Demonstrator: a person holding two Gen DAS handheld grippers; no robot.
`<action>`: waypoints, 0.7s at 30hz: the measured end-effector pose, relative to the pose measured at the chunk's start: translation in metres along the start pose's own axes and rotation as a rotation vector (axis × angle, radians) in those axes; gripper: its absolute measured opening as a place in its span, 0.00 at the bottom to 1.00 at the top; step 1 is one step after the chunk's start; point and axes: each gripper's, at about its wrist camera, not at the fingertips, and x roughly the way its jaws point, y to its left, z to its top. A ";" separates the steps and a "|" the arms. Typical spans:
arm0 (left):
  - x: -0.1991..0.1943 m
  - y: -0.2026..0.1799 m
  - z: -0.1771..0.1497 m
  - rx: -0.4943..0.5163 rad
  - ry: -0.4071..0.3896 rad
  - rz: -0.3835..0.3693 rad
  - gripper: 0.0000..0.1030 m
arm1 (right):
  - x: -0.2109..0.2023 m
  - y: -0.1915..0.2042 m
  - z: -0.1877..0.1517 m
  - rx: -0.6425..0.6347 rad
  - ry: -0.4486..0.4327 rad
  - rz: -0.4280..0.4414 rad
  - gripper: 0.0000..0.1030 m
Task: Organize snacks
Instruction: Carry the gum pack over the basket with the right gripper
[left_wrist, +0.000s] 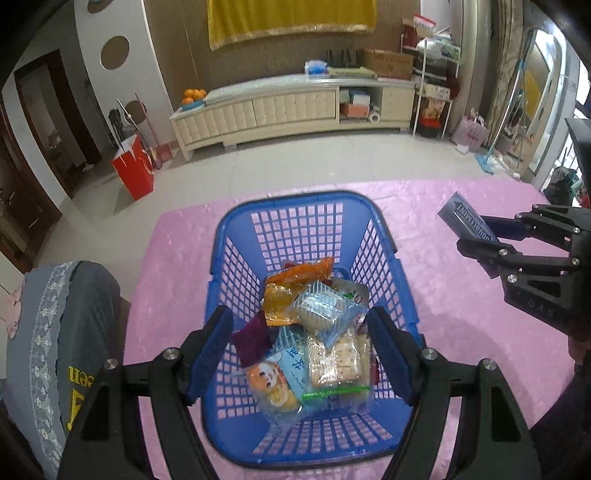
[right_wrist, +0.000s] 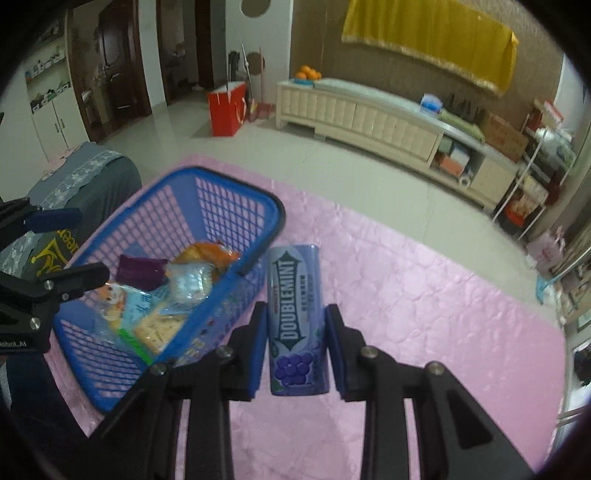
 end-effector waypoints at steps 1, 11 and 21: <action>-0.006 0.000 0.000 -0.004 -0.011 -0.001 0.71 | -0.006 0.005 0.001 -0.016 -0.012 -0.012 0.34; -0.050 0.028 -0.021 -0.050 -0.103 -0.017 0.71 | -0.038 0.040 0.014 -0.091 -0.075 0.005 0.34; -0.050 0.078 -0.045 -0.148 -0.094 0.026 0.71 | -0.015 0.091 0.029 -0.166 -0.062 0.090 0.34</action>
